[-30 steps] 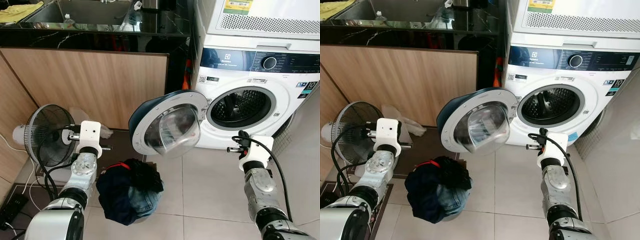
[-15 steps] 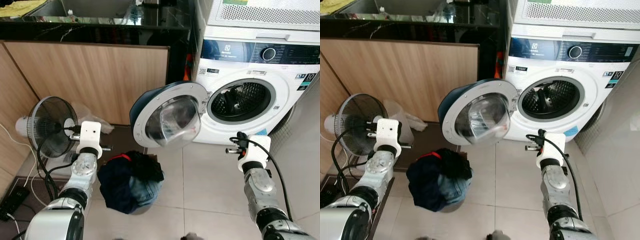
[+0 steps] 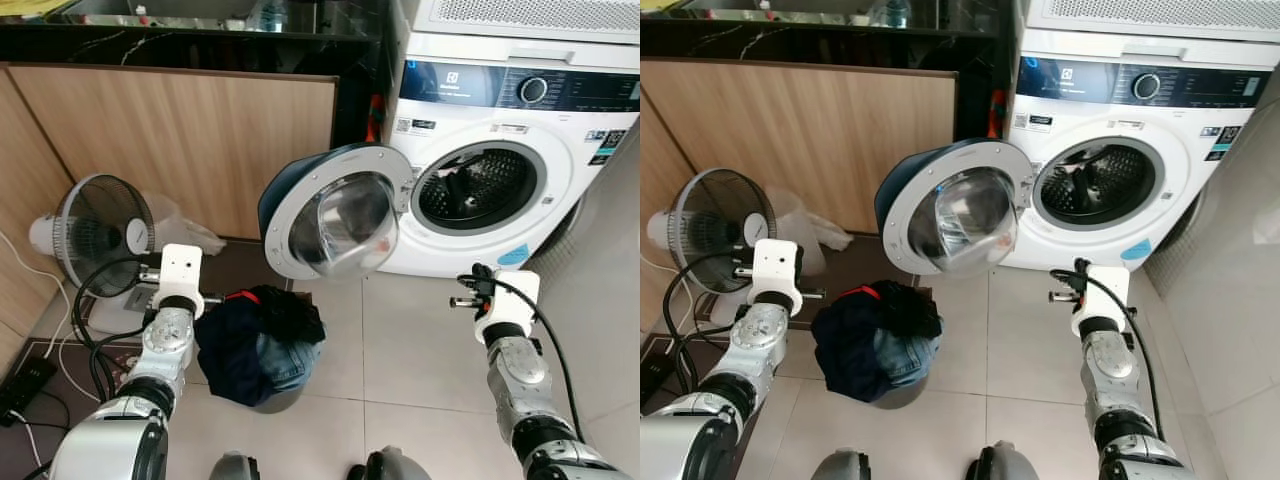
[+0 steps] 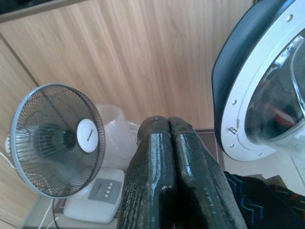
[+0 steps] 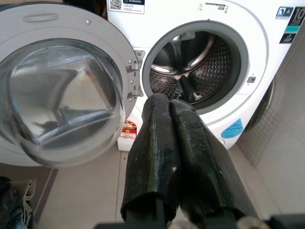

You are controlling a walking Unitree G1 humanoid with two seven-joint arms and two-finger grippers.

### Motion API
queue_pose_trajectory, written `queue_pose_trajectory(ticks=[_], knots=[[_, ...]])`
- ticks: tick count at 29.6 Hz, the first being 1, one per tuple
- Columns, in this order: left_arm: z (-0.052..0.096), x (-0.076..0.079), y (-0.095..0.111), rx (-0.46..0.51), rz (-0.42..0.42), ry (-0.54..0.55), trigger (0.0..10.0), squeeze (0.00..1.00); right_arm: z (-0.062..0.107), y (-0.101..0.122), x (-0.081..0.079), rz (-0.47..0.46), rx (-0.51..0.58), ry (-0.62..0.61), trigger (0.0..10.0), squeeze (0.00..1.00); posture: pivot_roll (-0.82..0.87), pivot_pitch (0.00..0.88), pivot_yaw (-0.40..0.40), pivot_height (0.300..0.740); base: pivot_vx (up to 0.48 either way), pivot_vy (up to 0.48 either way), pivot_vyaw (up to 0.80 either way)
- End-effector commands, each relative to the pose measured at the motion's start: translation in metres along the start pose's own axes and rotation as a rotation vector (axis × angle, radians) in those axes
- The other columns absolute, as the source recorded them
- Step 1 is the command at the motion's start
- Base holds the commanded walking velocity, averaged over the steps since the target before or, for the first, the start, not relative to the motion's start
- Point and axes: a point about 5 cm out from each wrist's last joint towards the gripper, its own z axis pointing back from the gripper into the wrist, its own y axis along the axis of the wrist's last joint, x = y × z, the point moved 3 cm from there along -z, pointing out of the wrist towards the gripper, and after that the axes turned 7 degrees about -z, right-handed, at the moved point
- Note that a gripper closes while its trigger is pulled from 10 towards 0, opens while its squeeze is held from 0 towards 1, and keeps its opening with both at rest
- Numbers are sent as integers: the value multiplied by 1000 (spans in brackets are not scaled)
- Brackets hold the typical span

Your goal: Clothes washing

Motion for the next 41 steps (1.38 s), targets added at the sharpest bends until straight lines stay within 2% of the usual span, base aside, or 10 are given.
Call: queue_pose_trajectory(ticks=[1,8,13,41], knots=[[-1,1,2,8,-8,-5,10000,0,1,-4,2,5,-22,-1,10000,0,34,66,-12,655,0,0,0],[0,1,1,6,-8,-7,10000,0,0,-6,-1,0,-41,19,10000,0,34,62,-13,651,0,0,0],[0,2,1,7,-7,-9,10000,0,1,-5,-3,6,-32,28,10000,0,33,61,-15,613,0,0,0],[0,2,1,1,-4,-7,10000,0,1,-7,-1,26,-47,36,10000,0,31,73,-20,613,0,0,0]])
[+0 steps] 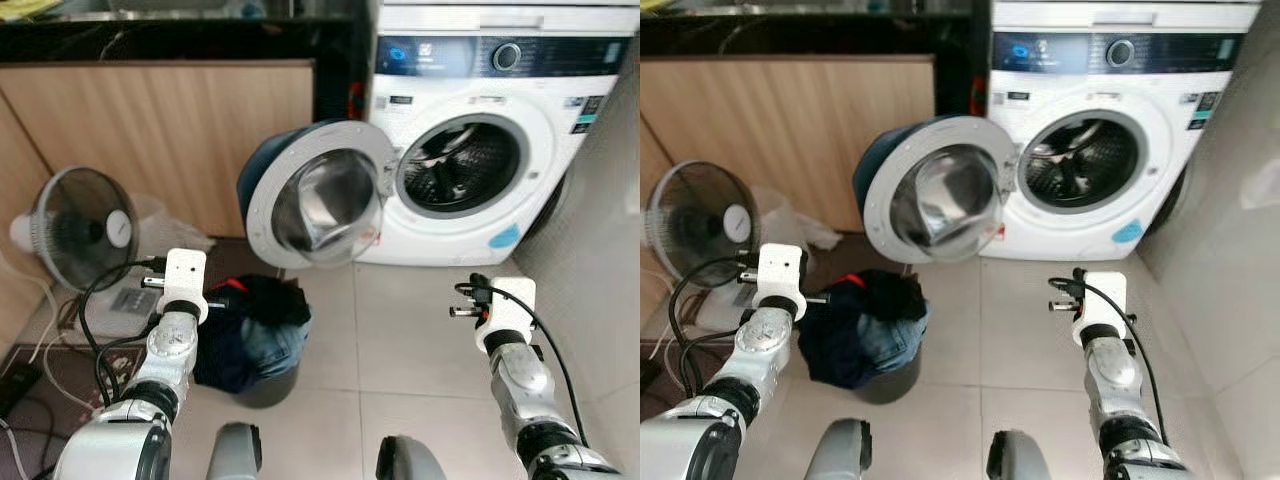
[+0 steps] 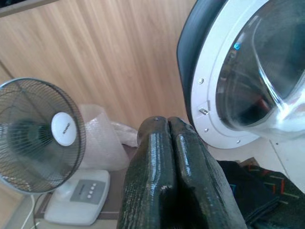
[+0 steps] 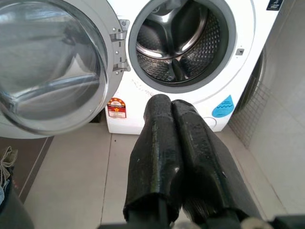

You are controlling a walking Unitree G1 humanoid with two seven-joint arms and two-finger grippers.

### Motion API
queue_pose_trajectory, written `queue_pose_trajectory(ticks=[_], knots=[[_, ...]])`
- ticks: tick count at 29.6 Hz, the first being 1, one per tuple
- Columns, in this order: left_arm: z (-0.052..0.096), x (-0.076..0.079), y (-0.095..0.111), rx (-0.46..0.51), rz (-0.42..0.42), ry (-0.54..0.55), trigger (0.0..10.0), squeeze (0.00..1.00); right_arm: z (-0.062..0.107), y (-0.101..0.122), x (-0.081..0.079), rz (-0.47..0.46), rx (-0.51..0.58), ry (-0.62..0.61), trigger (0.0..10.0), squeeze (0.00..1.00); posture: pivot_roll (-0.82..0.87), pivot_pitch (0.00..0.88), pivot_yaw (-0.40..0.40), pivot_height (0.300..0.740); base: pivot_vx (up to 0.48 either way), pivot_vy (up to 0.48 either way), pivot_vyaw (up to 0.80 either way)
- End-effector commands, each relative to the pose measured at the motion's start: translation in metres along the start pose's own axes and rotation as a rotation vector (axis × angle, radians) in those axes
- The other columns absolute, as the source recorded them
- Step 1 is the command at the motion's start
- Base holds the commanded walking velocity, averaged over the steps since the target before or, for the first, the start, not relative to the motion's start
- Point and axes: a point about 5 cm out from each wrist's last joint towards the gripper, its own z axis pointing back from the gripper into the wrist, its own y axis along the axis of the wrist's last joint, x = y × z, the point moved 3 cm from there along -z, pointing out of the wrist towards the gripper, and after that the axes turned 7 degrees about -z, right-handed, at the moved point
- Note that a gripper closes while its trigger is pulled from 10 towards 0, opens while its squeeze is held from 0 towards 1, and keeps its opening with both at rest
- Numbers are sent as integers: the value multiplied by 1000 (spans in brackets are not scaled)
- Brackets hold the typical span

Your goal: Clothes washing

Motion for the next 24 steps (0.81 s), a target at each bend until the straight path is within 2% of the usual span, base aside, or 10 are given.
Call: queue_pose_trajectory(ticks=[1,6,24], knots=[[-2,-3,3,8,-11,4,10000,0,-3,4,-5,-6,9,19,10000,0,31,73,-20,613,0,0,0],[-2,-3,2,4,-10,3,10000,0,-2,4,-8,22,14,44,10000,0,32,80,-21,613,0,0,0],[-2,-3,2,0,-8,5,10000,0,-1,1,-8,34,-6,54,10000,0,31,91,-22,613,0,0,717]])
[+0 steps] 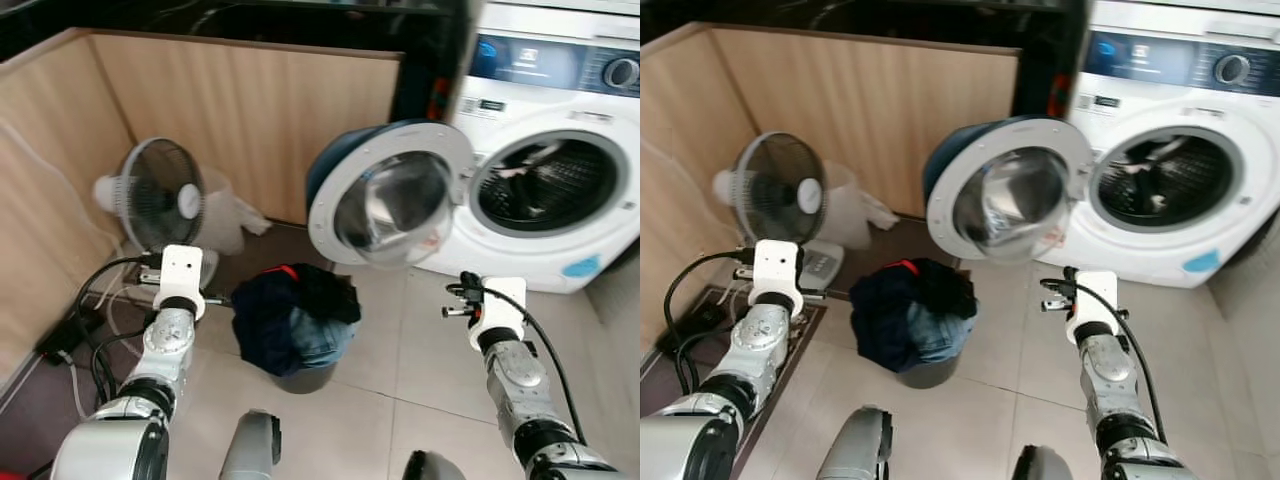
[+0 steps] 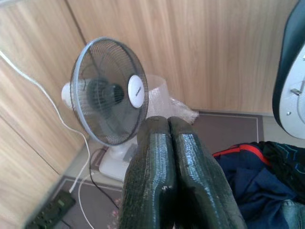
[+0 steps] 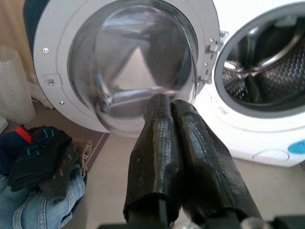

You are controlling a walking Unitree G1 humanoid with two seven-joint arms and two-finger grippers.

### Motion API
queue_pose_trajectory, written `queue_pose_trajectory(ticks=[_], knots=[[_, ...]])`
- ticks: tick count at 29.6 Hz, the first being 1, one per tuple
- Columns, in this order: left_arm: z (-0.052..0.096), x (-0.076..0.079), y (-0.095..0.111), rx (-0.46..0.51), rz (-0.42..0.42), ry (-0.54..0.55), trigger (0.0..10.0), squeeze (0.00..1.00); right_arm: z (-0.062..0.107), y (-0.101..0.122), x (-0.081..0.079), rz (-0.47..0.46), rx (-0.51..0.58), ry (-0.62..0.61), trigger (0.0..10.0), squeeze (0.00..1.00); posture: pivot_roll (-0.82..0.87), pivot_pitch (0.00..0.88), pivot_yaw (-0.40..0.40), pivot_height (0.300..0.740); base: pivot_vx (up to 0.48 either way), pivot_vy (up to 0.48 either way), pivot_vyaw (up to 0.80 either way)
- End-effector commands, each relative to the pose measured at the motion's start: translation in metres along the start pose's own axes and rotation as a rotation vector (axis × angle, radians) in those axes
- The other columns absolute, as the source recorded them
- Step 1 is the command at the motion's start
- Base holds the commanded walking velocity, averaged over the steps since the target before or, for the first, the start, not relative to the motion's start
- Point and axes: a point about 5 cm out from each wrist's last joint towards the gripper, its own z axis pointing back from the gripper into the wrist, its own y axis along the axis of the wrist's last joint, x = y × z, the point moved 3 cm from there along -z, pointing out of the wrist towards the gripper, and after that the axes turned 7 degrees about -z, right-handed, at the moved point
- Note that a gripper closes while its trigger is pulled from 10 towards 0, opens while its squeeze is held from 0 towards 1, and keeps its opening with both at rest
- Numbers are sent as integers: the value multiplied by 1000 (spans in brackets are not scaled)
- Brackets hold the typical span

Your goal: Clothes washing

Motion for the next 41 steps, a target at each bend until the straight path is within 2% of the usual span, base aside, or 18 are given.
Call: queue_pose_trajectory(ticks=[1,27,41], knots=[[0,-3,-1,-5,-10,4,10000,0,0,-1,-2,6,-5,11,10000,0,31,91,-22,613,0,0,638],[0,-3,-3,-15,-1,8,10000,0,-1,-1,-4,19,-12,34,10000,0,31,100,-30,613,0,0,659],[2,-3,-8,-38,20,-3,10000,0,1,-7,-6,-3,-36,21,10000,0,58,76,-9,613,0,0,0]])
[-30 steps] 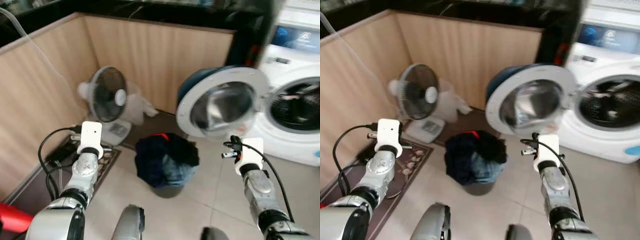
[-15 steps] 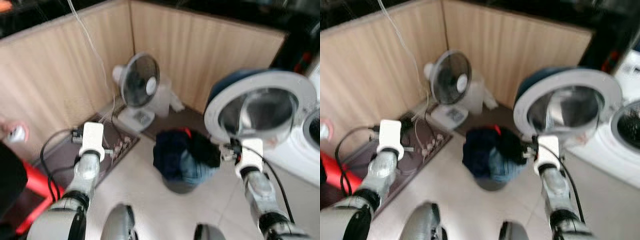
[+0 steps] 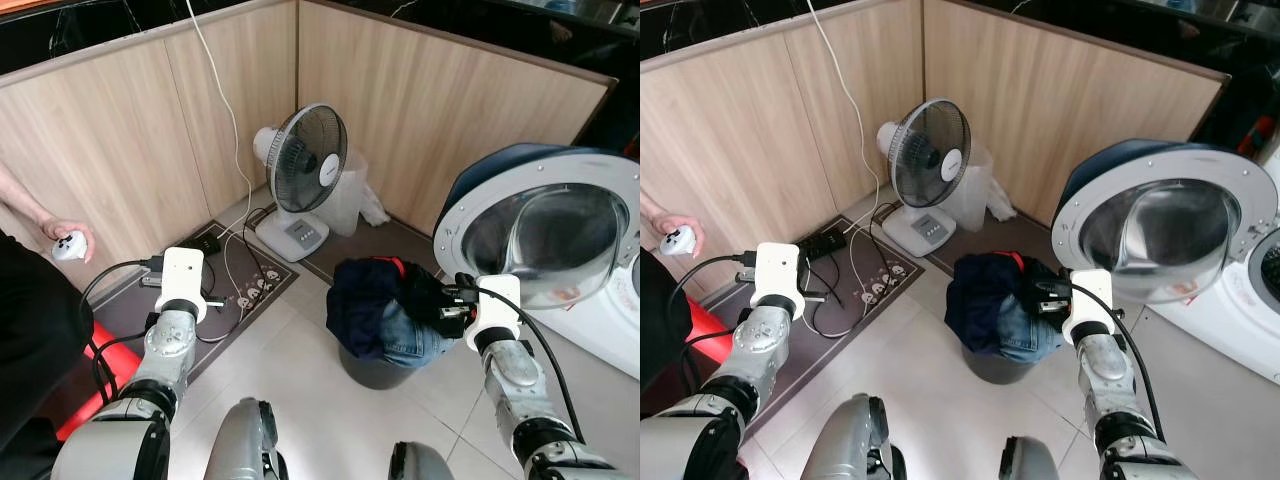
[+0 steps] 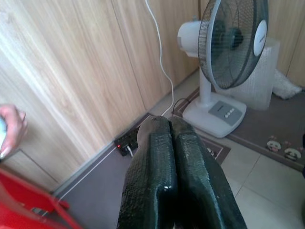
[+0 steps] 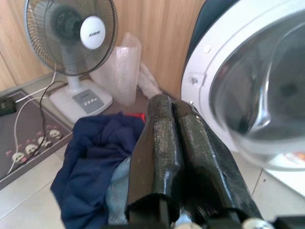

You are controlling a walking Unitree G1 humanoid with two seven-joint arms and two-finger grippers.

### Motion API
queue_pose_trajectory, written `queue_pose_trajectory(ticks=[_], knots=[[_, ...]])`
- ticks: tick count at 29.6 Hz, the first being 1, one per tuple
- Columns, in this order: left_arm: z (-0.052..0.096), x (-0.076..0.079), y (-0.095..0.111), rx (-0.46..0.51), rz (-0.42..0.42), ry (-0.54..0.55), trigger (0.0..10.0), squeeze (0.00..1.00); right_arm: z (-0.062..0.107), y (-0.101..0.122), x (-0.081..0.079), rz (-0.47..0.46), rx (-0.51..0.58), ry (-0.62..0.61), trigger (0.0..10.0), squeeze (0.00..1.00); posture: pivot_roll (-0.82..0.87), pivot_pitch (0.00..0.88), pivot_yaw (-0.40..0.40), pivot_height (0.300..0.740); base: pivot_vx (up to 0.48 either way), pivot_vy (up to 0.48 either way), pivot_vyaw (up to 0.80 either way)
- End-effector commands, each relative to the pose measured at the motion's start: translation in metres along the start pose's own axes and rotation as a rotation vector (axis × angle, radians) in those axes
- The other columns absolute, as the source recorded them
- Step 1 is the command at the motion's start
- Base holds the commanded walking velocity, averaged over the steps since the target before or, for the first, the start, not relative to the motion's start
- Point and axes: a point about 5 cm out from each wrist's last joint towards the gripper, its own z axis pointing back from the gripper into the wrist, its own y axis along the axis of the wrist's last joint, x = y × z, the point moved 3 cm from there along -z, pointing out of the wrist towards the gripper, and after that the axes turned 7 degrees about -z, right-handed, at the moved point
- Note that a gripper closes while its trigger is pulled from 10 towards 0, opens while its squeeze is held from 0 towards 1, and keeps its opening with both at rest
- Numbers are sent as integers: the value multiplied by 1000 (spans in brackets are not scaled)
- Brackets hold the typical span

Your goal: Clothes washing

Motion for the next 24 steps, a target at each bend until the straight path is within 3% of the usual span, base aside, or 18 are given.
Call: queue_pose_trajectory(ticks=[1,15,24], knots=[[1,-1,-4,-21,6,0,10000,0,3,-6,1,-8,-14,-8,10000,0,84,74,-1,613,0,0,0],[-2,-10,-1,-11,3,22,10000,0,1,-4,5,1,-24,-13,10000,0,132,20,-10,613,0,0,0],[-4,-9,3,0,11,23,10000,0,1,0,10,-1,-10,-24,10000,0,98,39,-21,613,0,0,0]])
